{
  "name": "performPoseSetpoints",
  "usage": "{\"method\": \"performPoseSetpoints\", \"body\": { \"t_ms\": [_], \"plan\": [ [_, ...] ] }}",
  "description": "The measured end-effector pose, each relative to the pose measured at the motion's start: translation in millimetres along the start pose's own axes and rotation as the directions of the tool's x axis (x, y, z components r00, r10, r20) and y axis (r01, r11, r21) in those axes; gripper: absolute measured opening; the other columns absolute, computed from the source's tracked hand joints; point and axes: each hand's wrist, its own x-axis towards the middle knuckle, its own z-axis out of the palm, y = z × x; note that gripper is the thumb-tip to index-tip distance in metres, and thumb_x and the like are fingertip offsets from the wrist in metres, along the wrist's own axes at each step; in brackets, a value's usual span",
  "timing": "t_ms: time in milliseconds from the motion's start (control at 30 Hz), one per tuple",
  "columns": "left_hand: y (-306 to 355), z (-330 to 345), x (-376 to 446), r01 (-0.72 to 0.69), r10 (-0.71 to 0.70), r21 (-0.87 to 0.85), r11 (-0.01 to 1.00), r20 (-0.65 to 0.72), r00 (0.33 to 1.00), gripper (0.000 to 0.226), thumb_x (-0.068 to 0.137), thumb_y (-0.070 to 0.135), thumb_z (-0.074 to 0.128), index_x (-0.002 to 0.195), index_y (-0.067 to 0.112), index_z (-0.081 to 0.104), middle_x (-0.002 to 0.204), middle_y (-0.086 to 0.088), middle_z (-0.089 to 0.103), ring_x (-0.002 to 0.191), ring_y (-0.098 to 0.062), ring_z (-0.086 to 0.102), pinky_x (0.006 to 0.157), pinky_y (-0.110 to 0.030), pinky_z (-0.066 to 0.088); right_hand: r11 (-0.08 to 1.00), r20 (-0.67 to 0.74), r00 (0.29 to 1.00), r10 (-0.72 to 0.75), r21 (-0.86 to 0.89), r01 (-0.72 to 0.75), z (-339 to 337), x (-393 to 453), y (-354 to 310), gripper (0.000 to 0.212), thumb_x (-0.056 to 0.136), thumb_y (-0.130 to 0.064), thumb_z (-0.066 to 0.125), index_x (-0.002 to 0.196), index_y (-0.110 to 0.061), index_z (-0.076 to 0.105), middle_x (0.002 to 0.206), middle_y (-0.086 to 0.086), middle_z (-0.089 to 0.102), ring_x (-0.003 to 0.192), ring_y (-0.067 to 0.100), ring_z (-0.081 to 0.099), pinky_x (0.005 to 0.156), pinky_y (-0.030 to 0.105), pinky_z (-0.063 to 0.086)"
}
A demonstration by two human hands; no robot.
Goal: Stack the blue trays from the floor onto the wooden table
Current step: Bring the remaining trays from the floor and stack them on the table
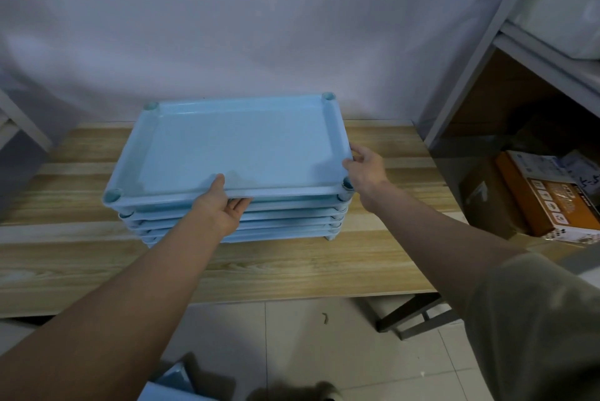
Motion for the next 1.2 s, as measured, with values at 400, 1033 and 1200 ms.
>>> {"method": "performPoseSetpoints", "body": {
  "t_ms": [400, 1033, 1200],
  "plan": [
    [0, 3, 3, 0.001, 0.000, 0.030, 1.000, -0.007, 1.000, 0.033, 0.095, 0.024, 0.060, 0.125, 0.010, 0.058, 0.094, -0.009, 0.066, 0.079, -0.023, 0.066, 0.078, -0.038, 0.055, 1.000, -0.003, 1.000, -0.005, 0.025, 0.005, 1, 3, 4, 0.046, 0.098, -0.005, 0.046, 0.141, -0.020, 0.045, 0.087, -0.010, 0.055, 0.072, 0.006, 0.054, 0.061, 0.021, 0.050],
    [-2, 2, 10, -0.042, 0.043, 0.055, 0.998, -0.014, 0.999, 0.015, 0.095, 0.026, 0.059, 0.100, 0.012, 0.059, 0.092, -0.008, 0.066, 0.079, -0.022, 0.066, 0.085, -0.038, 0.056, 0.999, 0.084, 0.996, -0.022, -0.036, 0.025, -6, 14, 8, 0.047, 0.097, -0.006, 0.049, 0.141, -0.024, 0.047, 0.099, -0.002, 0.061, 0.078, 0.009, 0.058, 0.059, 0.019, 0.046],
    [-2, 1, 12, -0.055, 0.056, 0.052, 0.997, -0.011, 0.998, 0.023, 0.094, 0.026, 0.061, 0.112, 0.012, 0.058, 0.098, -0.008, 0.067, 0.082, -0.022, 0.067, 0.078, -0.037, 0.056, 0.998, 0.077, 0.997, -0.028, -0.060, 0.033, -6, 17, 8, 0.047, 0.097, -0.008, 0.051, 0.140, -0.024, 0.047, 0.087, -0.005, 0.058, 0.085, 0.015, 0.060, 0.071, 0.026, 0.049]
  ]
}}
